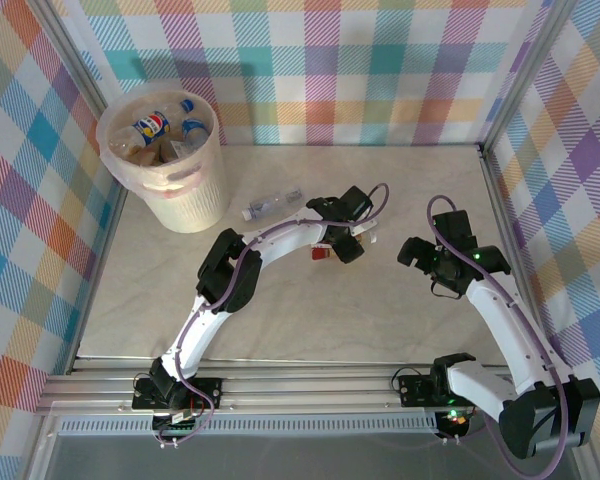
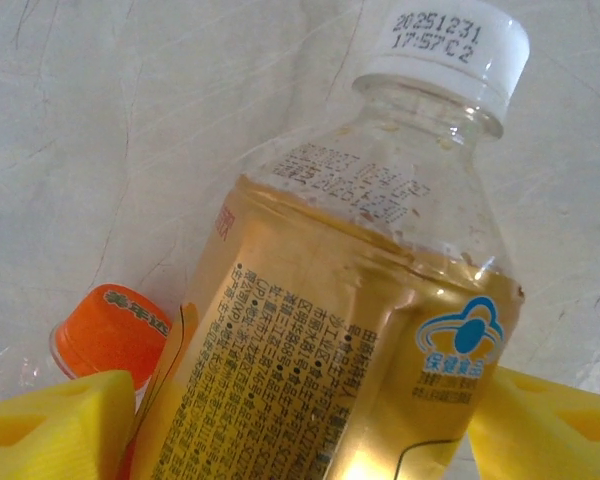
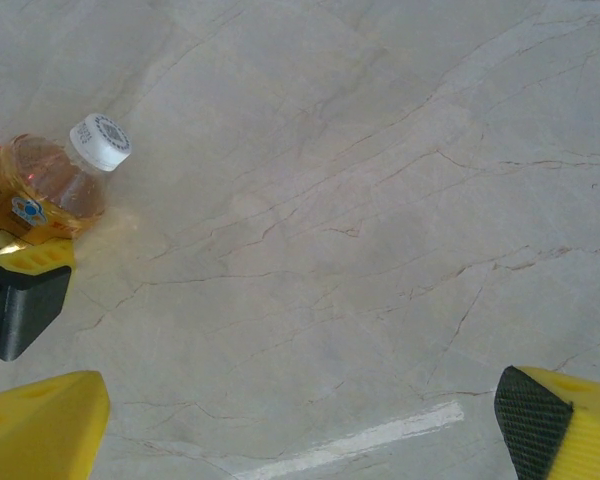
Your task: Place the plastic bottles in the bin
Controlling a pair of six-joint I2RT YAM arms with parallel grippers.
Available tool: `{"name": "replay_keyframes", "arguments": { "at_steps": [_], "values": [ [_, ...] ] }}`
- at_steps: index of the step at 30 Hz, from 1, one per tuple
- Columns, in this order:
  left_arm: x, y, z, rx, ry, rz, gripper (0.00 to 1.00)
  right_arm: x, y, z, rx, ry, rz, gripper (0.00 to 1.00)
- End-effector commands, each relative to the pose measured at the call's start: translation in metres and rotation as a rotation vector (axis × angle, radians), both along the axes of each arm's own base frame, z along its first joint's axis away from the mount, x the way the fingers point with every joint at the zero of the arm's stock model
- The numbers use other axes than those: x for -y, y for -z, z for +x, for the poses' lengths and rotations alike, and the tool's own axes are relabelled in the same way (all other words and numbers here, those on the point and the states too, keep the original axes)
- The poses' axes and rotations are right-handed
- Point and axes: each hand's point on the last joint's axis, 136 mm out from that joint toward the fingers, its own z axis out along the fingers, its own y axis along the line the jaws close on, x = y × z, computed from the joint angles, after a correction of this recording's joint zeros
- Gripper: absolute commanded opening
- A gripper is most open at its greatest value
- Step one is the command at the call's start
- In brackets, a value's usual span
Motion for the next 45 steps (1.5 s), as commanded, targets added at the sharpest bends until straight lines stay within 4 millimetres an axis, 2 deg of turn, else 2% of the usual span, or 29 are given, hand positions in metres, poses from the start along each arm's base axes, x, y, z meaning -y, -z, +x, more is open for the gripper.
{"name": "replay_keyframes", "arguments": {
  "at_steps": [1, 6, 10, 16, 19, 24, 27, 32, 39, 45],
  "values": [
    [-0.004, 0.001, -0.008, -0.033, -0.011, 0.022, 0.78, 0.0, 0.001, 0.002, 0.006, 0.005, 0.007, 1.0],
    [-0.008, -0.001, -0.016, -0.051, -0.053, 0.001, 0.73, 0.0, 0.002, 0.003, 0.004, 0.005, 0.008, 1.0],
    [-0.015, -0.002, -0.023, -0.068, -0.094, 0.004, 0.75, -0.001, 0.003, 0.004, 0.006, 0.003, 0.013, 1.0],
    [-0.03, -0.005, -0.036, -0.107, -0.165, 0.019, 0.9, -0.004, 0.004, 0.007, 0.006, -0.002, 0.022, 1.0],
    [-0.036, -0.004, -0.042, -0.125, -0.188, 0.02, 0.92, -0.004, 0.005, 0.008, 0.008, -0.002, 0.023, 1.0],
    [-0.04, 0.002, -0.045, -0.135, -0.203, 0.028, 0.88, -0.007, 0.006, 0.01, 0.009, -0.009, 0.036, 1.0],
    [-0.039, 0.005, -0.045, -0.138, -0.212, 0.024, 0.82, -0.007, 0.007, 0.01, 0.008, -0.008, 0.036, 1.0],
    [-0.035, 0.0, -0.044, -0.139, -0.221, -0.001, 0.75, -0.006, 0.005, 0.009, 0.01, -0.007, 0.032, 1.0],
    [-0.034, -0.032, -0.044, -0.094, -0.224, -0.072, 0.72, -0.006, 0.003, 0.008, 0.026, -0.006, 0.034, 1.0],
    [-0.041, -0.097, -0.042, 0.01, -0.221, -0.161, 0.7, -0.005, -0.001, 0.008, 0.047, -0.009, 0.034, 1.0]
  ]
}}
